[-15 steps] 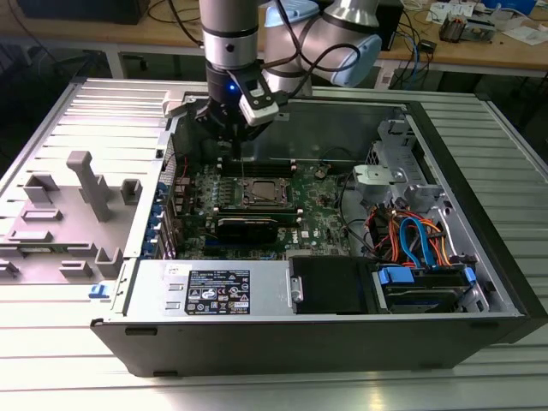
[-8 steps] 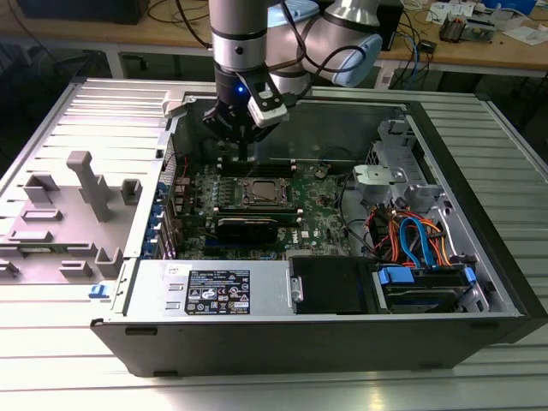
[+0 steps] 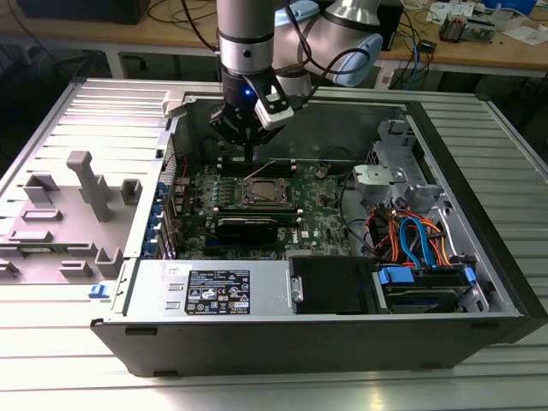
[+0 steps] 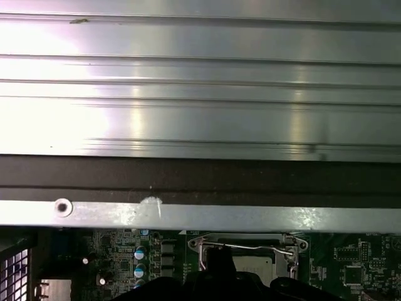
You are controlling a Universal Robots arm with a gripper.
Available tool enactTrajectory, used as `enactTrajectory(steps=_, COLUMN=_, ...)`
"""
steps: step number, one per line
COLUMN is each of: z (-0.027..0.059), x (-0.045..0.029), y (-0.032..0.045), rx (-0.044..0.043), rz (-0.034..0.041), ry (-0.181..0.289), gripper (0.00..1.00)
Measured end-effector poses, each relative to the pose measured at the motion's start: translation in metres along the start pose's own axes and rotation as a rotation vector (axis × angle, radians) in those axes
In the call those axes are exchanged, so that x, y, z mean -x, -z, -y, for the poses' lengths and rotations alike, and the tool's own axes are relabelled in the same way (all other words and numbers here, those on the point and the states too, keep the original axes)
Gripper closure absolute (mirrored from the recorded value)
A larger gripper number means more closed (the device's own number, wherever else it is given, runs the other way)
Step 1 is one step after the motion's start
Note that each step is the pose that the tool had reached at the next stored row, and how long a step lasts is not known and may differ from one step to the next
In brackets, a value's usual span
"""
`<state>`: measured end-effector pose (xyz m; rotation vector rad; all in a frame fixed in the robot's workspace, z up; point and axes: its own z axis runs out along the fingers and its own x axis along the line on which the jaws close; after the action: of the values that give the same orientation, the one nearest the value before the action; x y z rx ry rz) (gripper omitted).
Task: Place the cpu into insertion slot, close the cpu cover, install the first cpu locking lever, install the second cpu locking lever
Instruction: 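Install the first cpu locking lever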
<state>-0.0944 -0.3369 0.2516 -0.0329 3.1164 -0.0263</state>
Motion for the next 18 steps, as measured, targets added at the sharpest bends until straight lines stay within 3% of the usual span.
enactTrajectory(steps=3, z=-0.001, x=0.0008, y=-0.0027, rx=-0.0136, rz=-0.0003, ry=-0.001, gripper=0.89)
enactTrajectory(steps=16, z=-0.009, x=0.0102, y=-0.0085, rx=-0.0209, rz=-0.0006, ry=-0.007, gripper=0.89)
enactTrajectory(steps=18, z=-0.009, x=0.0143, y=-0.0098, rx=-0.0209, rz=-0.0005, ry=-0.007, gripper=0.89)
